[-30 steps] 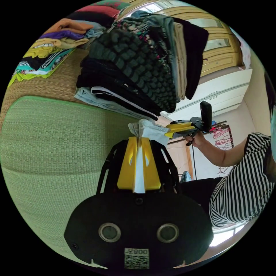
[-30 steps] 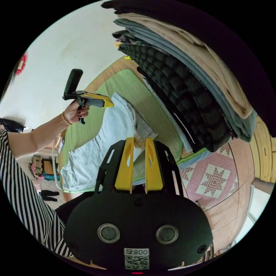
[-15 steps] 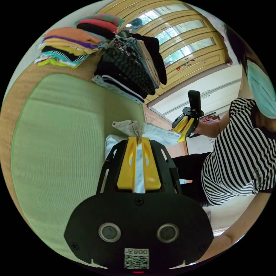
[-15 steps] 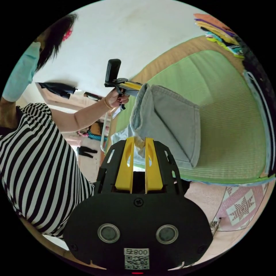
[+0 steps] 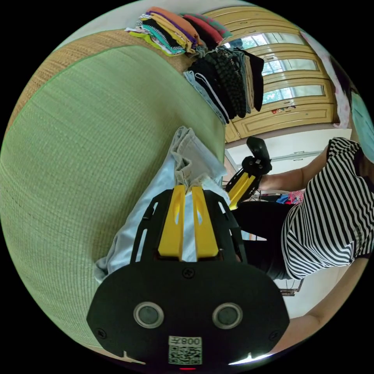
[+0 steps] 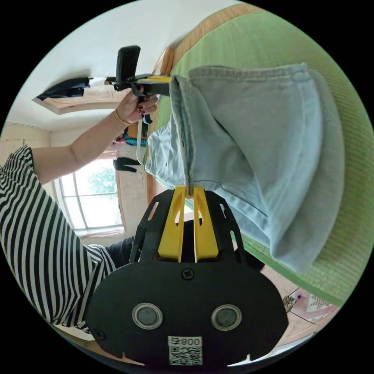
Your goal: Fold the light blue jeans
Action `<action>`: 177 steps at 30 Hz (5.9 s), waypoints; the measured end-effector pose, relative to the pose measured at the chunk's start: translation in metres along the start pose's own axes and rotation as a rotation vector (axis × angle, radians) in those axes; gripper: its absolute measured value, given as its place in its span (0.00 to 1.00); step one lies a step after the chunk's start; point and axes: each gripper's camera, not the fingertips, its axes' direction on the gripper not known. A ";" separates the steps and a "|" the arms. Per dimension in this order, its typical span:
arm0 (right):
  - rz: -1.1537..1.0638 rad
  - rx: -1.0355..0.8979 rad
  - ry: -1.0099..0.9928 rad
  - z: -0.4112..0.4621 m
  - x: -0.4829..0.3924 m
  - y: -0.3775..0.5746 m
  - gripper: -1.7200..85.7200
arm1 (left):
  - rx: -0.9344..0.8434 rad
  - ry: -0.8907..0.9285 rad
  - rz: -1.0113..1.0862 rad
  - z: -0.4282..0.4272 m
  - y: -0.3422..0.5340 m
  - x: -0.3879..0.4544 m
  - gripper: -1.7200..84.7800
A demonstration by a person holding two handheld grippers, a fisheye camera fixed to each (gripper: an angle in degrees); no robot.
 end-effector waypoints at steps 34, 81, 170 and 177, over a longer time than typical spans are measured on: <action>0.113 0.172 0.273 -0.143 -0.128 -0.117 0.04 | 0.236 0.284 -0.588 0.173 0.083 -0.294 0.05; -0.411 -0.295 0.422 -0.016 -0.363 -0.297 0.07 | 0.439 0.246 -0.867 0.300 0.067 -0.417 0.10; 0.209 -0.027 0.016 -0.174 -0.061 -0.181 0.10 | 0.263 -0.075 -0.350 0.450 -0.074 -0.269 0.06; 0.241 -0.036 0.029 -0.216 -0.109 -0.179 0.06 | 0.319 -0.038 -0.309 0.467 -0.048 -0.298 0.06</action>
